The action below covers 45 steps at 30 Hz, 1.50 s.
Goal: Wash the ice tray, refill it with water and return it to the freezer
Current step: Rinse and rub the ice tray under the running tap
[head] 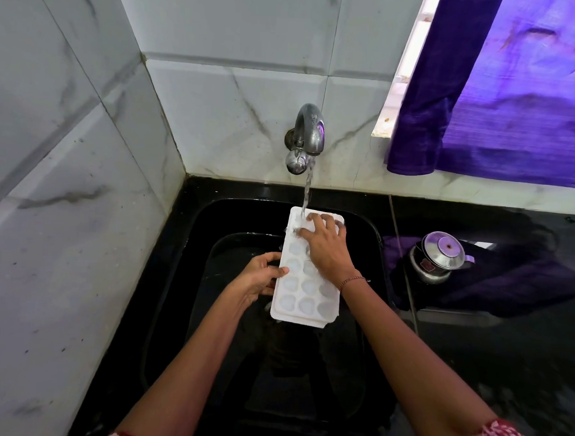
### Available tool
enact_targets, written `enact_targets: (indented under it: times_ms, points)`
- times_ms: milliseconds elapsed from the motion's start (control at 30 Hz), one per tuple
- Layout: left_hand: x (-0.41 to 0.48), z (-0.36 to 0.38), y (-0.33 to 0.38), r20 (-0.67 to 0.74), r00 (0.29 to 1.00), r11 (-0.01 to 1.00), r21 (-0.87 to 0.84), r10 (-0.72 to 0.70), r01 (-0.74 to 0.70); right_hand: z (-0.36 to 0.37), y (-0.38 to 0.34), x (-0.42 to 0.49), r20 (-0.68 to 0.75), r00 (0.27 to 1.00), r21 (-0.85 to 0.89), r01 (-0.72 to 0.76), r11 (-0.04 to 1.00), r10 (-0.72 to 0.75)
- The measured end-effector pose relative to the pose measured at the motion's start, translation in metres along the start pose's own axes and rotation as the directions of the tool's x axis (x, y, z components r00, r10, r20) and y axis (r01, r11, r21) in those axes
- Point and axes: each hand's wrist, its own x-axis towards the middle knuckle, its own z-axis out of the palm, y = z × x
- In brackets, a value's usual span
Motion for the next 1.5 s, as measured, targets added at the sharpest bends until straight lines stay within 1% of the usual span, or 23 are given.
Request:
enact_targets:
  times_ms: [133,267,300,367,400,467,600,800,900,1067,1167,1300,1367,1500]
  points:
    - [-0.004,0.001,-0.009,-0.004,1.000,1.000,0.002,-0.017,0.017,0.005,-0.005,-0.003,0.005,1.000,0.002,0.008,1.000,-0.008]
    - [-0.009,0.000,-0.017,-0.009,1.000,1.000,-0.009,-0.027,0.027,0.010,-0.005,-0.006,0.048,0.998,0.037,0.035,0.999,-0.037]
    - [-0.010,0.000,-0.019,-0.006,1.000,1.000,-0.010,-0.029,0.029,0.010,-0.006,-0.007,0.028,0.999,0.075,0.020,0.997,-0.022]
    - [-0.013,0.000,-0.022,0.006,0.999,0.999,-0.006,-0.032,0.032,0.009,-0.007,-0.005,-0.045,0.997,0.154,-0.055,0.987,0.063]
    - [-0.015,0.001,-0.023,0.012,0.999,0.999,-0.007,-0.034,0.034,0.008,-0.007,-0.004,-0.070,0.993,0.160,-0.084,0.984,0.096]
    - [-0.018,0.003,-0.025,0.024,0.999,0.999,-0.013,-0.037,0.038,0.009,-0.007,-0.002,-0.080,0.991,0.111,-0.096,0.989,0.105]
    - [-0.021,0.004,-0.026,0.031,0.999,0.999,-0.009,-0.031,0.032,0.013,-0.005,-0.004,-0.029,0.996,0.046,-0.080,0.996,0.082]
    - [-0.023,0.004,-0.023,0.026,0.999,0.999,-0.016,-0.027,0.028,0.010,-0.007,-0.003,-0.030,0.998,-0.012,-0.061,0.998,0.061]
    - [-0.023,0.003,-0.022,0.008,1.000,1.000,-0.022,-0.022,0.022,0.011,-0.005,0.002,-0.012,1.000,0.015,-0.018,1.000,0.018]
    - [-0.025,-0.006,-0.023,-0.046,0.999,0.999,-0.046,-0.021,0.019,0.012,0.000,0.005,-0.066,0.990,0.111,-0.116,0.987,0.124]
    - [-0.025,-0.014,-0.024,-0.061,0.998,0.998,-0.054,-0.017,0.014,0.019,0.002,0.004,-0.046,0.991,0.111,-0.120,0.987,0.126]
    - [-0.026,-0.020,-0.027,-0.062,0.998,0.999,-0.046,-0.026,0.024,0.022,-0.002,0.004,0.022,0.998,0.088,-0.066,0.994,0.065]
    - [-0.027,-0.021,-0.030,-0.059,0.998,0.999,-0.046,-0.026,0.023,0.021,-0.003,0.004,0.034,0.998,0.097,-0.062,0.993,0.059]
    - [-0.027,-0.021,-0.033,-0.054,0.998,0.998,-0.061,-0.028,0.024,0.022,-0.006,0.003,0.045,0.998,0.028,-0.036,0.999,0.034]
